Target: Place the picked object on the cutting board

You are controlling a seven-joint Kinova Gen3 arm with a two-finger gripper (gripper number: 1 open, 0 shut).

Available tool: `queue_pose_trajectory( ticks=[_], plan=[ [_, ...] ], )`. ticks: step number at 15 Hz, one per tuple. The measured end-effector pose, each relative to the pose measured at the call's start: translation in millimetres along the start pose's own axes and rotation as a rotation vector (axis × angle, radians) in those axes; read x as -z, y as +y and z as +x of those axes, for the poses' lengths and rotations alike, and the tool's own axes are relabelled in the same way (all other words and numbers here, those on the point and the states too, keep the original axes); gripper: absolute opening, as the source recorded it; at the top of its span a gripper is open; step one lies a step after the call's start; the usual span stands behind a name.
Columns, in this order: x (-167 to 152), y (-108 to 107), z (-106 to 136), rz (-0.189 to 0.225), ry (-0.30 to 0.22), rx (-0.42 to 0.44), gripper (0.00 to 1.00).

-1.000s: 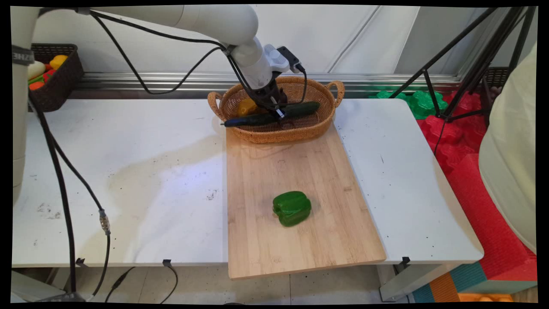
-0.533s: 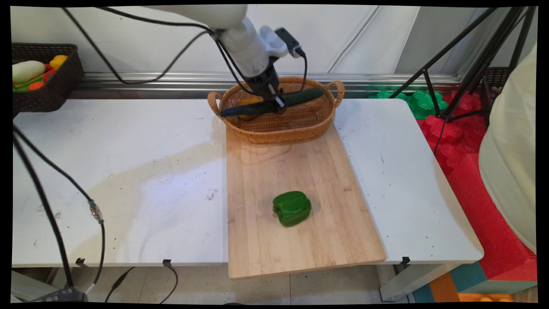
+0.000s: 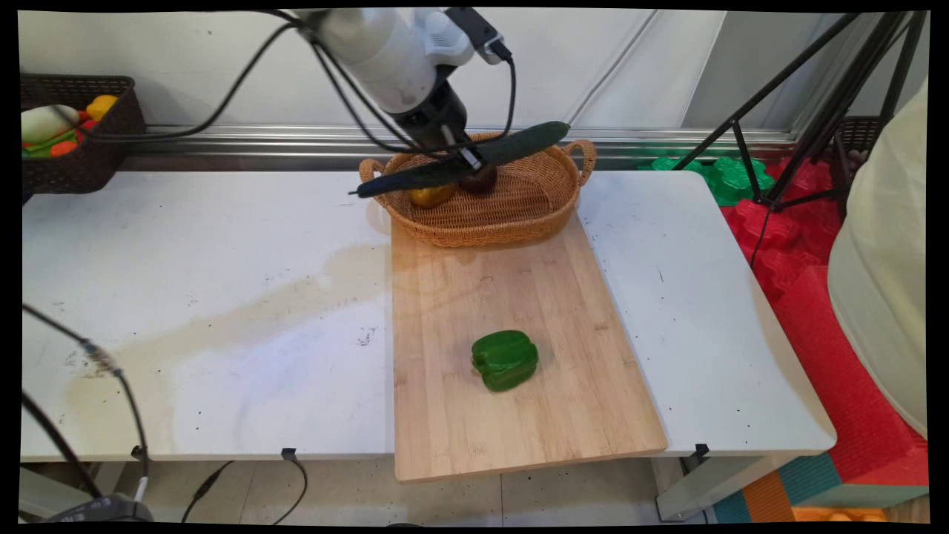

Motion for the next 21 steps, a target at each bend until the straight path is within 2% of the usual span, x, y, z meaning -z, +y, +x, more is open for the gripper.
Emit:
queue_pose_trajectory(
  ticks=[4,10,16,21],
  plan=[
    [45,22,-29,-0.017,0.034,0.005,0.0],
    [76,46,-64,-0.029,0.042,0.012,0.0],
    [80,62,-76,-0.023,0.059,-0.003,0.0],
    [56,67,-77,-0.004,0.07,0.004,0.0]
  ],
)
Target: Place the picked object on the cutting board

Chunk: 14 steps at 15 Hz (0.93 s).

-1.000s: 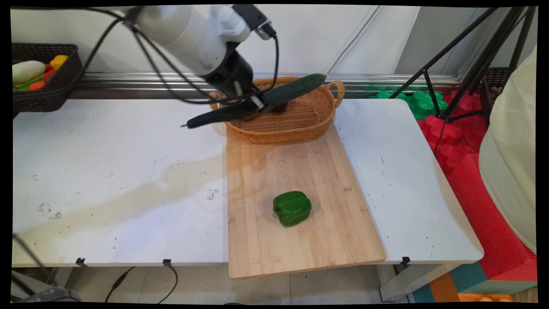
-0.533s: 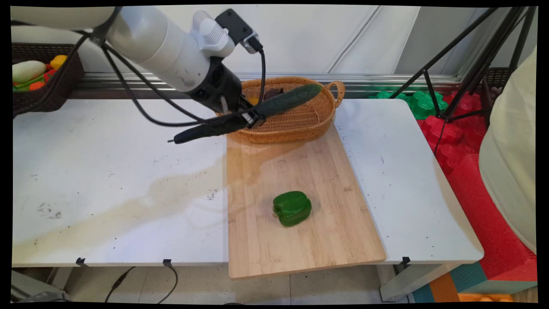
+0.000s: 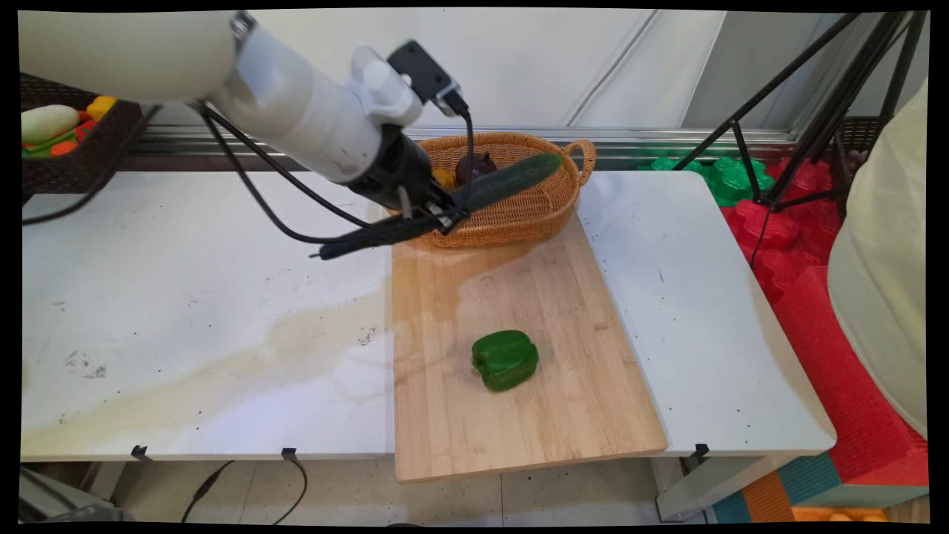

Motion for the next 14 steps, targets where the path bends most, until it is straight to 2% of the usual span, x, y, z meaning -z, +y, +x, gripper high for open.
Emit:
queue_pose_trajectory(
  ticks=[3,9,14],
  plan=[
    [-31,4,-1,0.003,-0.007,0.001,0.0],
    [-89,14,-6,-0.025,-0.046,-0.015,0.0],
    [-118,21,-12,-0.045,-0.071,-0.023,0.0]
  ],
)
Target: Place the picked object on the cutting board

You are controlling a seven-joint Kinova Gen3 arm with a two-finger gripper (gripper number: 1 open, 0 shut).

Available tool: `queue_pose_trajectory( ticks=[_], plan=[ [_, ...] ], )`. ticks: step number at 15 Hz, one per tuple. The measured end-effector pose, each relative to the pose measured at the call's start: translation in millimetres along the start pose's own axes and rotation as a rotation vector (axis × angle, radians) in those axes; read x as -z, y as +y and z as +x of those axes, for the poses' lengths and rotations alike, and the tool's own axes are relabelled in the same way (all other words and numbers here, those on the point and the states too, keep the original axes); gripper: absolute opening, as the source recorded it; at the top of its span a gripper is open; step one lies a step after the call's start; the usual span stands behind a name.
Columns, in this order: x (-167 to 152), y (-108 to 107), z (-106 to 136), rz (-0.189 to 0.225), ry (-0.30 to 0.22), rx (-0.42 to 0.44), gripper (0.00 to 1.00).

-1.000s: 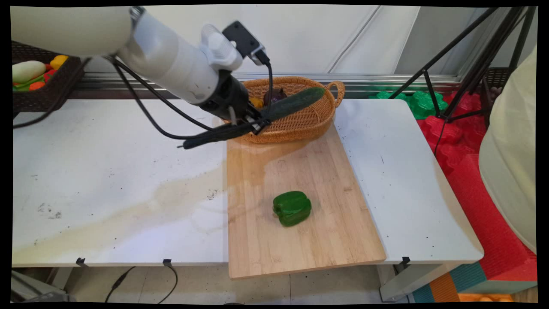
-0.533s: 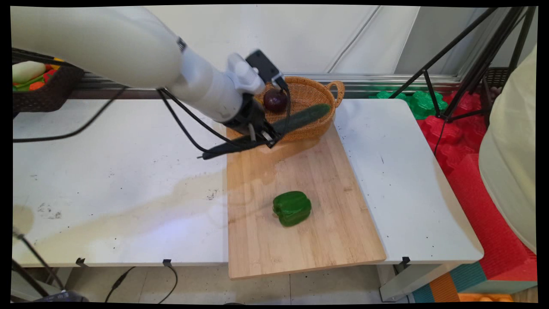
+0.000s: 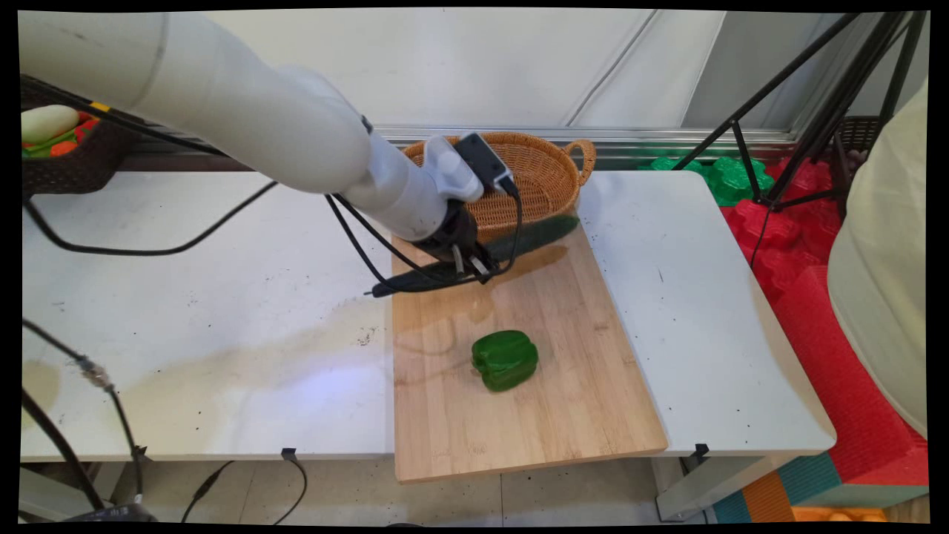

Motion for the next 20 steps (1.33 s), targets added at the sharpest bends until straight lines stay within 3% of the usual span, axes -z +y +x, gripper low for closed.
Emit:
queue_pose_trajectory(
  ticks=[14,15,20],
  plan=[
    [-44,9,-8,-0.058,-0.039,-0.025,0.0],
    [-44,9,-9,-0.06,-0.039,-0.026,1.0],
    [-41,8,-9,-0.068,-0.035,-0.03,1.0]
  ],
)
